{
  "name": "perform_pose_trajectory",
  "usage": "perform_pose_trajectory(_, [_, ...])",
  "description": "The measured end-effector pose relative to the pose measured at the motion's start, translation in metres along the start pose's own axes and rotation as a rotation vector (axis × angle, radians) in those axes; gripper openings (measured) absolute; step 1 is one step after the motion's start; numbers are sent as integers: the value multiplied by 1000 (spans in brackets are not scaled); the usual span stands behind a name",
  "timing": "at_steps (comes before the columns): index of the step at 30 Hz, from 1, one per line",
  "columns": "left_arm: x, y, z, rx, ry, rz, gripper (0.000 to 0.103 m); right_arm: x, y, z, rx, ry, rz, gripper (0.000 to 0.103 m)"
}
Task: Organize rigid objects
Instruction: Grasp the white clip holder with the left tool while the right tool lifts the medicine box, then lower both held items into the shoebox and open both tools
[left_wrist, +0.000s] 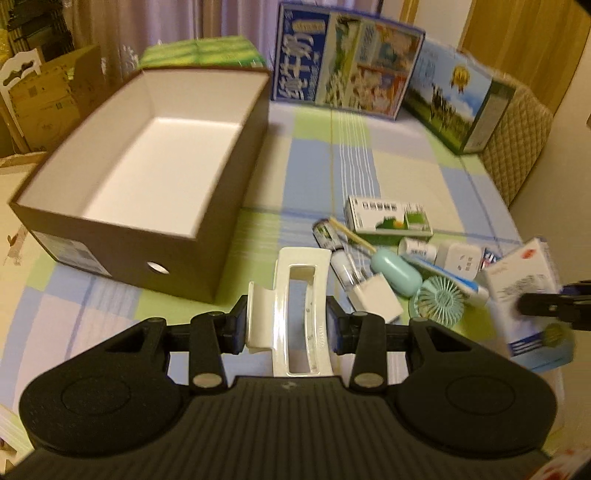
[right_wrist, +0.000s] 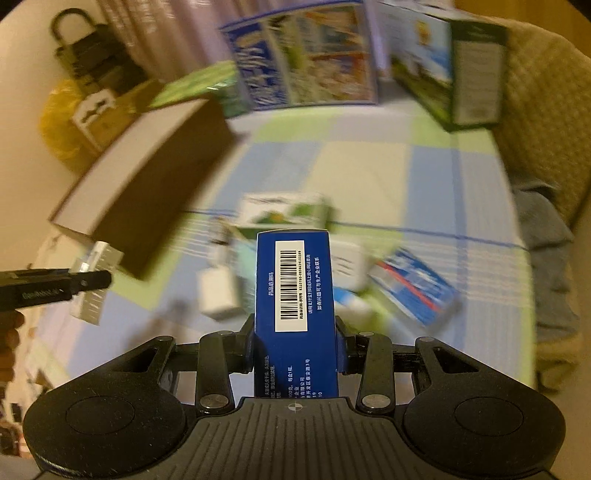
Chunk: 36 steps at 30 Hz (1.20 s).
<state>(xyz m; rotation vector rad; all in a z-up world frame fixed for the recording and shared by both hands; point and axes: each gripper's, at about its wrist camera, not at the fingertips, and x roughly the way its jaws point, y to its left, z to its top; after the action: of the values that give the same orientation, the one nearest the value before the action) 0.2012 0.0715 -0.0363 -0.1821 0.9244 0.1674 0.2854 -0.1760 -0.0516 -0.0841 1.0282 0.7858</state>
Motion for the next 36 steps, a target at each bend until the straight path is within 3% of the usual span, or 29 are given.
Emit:
perform_pose_trajectory(10, [-26, 84, 55, 27, -95, -20, 36, 45, 142, 65, -63, -95, 151, 36])
perform_pose_trajectory(15, [-21, 136, 89, 45, -125, -8, 36, 79, 209, 104, -75, -147, 155, 36])
perform_pose_trajectory(18, [-6, 162, 108, 45, -116, 7, 36, 106, 234, 121, -66, -153, 114, 36])
perform_pose_trajectory(23, [32, 194, 127, 43, -55, 18, 36, 160, 256, 136, -29, -92, 15, 36])
perform_pose_trajectory(30, [85, 217, 124, 41, 58, 20, 36, 220, 249, 142, 17, 11, -149, 36])
perform_pose_trajectory(36, [109, 224, 118, 55, 108, 29, 36, 243, 249, 142, 19, 35, -263, 36])
